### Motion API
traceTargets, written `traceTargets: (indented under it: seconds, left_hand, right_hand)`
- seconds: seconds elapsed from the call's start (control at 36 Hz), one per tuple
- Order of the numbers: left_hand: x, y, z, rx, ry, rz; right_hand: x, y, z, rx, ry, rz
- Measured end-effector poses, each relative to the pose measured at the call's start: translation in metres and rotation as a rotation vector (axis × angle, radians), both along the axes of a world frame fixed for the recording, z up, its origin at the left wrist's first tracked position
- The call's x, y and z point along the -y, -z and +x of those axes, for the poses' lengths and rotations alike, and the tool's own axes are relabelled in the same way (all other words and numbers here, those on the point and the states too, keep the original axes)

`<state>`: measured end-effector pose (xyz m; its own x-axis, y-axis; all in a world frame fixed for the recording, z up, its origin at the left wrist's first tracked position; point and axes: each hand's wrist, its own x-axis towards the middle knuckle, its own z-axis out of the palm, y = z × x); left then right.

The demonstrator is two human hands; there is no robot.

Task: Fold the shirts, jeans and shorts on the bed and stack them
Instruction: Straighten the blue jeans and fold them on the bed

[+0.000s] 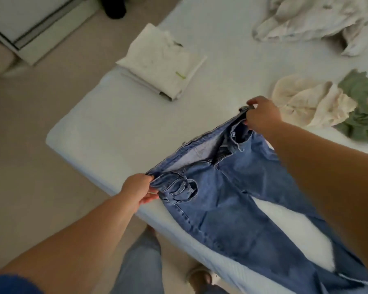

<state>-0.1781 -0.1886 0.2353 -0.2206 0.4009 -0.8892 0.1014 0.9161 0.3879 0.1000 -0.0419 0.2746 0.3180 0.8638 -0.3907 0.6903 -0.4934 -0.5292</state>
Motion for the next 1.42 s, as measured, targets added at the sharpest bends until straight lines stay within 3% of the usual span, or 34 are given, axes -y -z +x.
traceTargets:
  seconds: [0.11, 0.28, 0.42, 0.5, 0.58, 0.67, 0.75, 0.81, 0.89, 0.94, 1.11, 1.22, 1.31, 1.42]
  left_hand:
    - [-0.047, 0.042, -0.04, -0.003, 0.018, -0.065]
    - [-0.097, 0.1, -0.095, -0.105, 0.172, 0.019]
    - [-0.119, 0.136, -0.125, -0.155, 0.282, -0.045]
    - [-0.124, 0.148, -0.132, -0.218, 0.449, -0.037]
    - [-0.125, 0.15, -0.133, -0.376, 0.598, 0.089]
    - [-0.13, 0.142, -0.122, -0.538, 0.637, 0.436]
    - [-0.14, 0.138, -0.096, -0.395, 0.769, 0.568]
    - [-0.144, 0.145, -0.078, -0.294, 0.934, 0.443]
    - [-0.146, 0.162, -0.059, -0.307, 1.173, 0.259]
    - [-0.15, 0.172, -0.05, -0.334, 1.217, 0.159]
    - [-0.178, 0.177, -0.042, -0.183, 1.21, -0.149]
    - [-0.181, 0.175, -0.046, -0.073, 1.287, -0.246]
    - [-0.176, 0.173, -0.049, 0.079, 1.176, -0.244]
    - [-0.168, 0.167, -0.054, 0.373, 0.938, -0.196]
  right_hand:
    - [-0.058, 0.043, -0.055, -0.016, 0.004, -0.014]
    - [-0.113, 0.088, -0.108, -0.025, 0.022, -0.061]
    - [-0.125, 0.118, -0.135, -0.07, -0.043, -0.136]
    - [-0.114, 0.139, -0.145, 0.012, -0.163, -0.172]
    - [-0.091, 0.158, -0.146, 0.086, -0.256, -0.24]
    - [-0.061, 0.172, -0.141, 0.112, -0.29, -0.206]
    - [-0.037, 0.183, -0.136, 0.134, -0.279, -0.179]
    - [-0.024, 0.189, -0.134, 0.13, -0.294, -0.22]
    - [-0.011, 0.199, -0.132, 0.145, -0.344, -0.275]
    - [-0.007, 0.207, -0.132, 0.157, -0.365, -0.276]
    - [-0.007, 0.224, -0.137, 0.23, -0.355, -0.22]
    - [-0.01, 0.226, -0.132, 0.11, -0.183, -0.159]
    - [-0.004, 0.221, -0.127, -0.04, -0.023, -0.092]
    - [0.01, 0.214, -0.123, -0.13, 0.022, -0.072]
